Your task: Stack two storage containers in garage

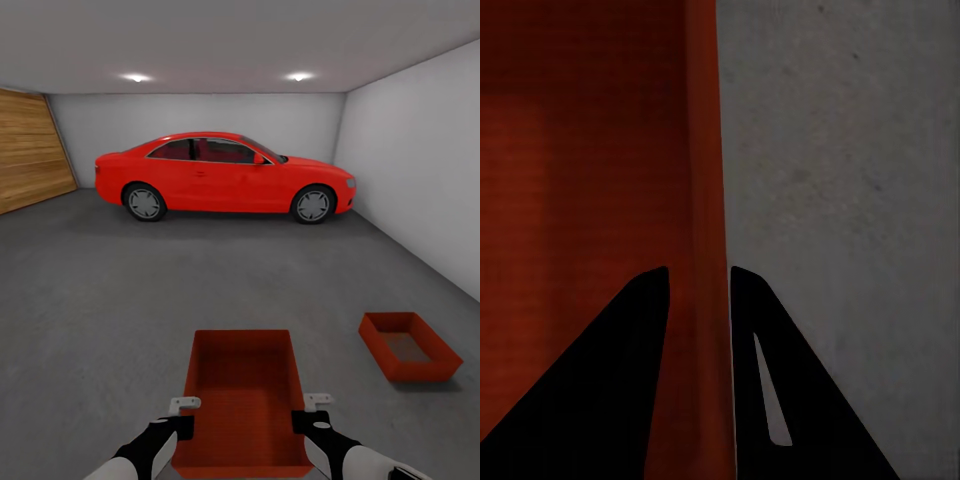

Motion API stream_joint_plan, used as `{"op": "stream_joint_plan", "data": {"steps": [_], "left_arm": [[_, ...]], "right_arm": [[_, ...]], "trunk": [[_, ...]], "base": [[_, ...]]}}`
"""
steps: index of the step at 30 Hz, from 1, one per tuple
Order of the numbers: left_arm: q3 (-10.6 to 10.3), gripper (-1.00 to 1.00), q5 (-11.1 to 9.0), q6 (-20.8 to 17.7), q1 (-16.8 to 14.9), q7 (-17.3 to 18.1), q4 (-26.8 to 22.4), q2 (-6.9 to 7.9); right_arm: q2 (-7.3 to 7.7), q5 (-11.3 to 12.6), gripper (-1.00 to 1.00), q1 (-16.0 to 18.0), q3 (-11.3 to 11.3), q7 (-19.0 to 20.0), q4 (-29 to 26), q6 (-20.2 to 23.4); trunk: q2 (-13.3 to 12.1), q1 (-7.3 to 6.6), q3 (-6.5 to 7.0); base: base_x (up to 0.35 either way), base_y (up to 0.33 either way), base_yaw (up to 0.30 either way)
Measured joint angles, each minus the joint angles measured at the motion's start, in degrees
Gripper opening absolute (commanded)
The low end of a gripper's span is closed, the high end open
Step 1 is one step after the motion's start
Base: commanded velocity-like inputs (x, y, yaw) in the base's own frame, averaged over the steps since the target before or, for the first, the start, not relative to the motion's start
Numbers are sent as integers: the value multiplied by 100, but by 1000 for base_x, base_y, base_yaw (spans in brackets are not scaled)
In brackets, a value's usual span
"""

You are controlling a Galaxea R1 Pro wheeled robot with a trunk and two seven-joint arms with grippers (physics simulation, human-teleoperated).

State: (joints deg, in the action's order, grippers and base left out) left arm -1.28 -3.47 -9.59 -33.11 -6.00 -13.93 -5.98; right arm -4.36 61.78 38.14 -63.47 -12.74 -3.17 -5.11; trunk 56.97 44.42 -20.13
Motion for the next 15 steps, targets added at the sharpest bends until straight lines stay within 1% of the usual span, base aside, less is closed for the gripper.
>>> {"op": "stream_joint_plan", "data": {"steps": [15], "left_arm": [[3,-100,-1,6,1,-1,0,-1]], "right_arm": [[4,0,-100,1,-5,-2,-7,1]], "trunk": [[0,0,0]], "base": [[321,0,0]]}}
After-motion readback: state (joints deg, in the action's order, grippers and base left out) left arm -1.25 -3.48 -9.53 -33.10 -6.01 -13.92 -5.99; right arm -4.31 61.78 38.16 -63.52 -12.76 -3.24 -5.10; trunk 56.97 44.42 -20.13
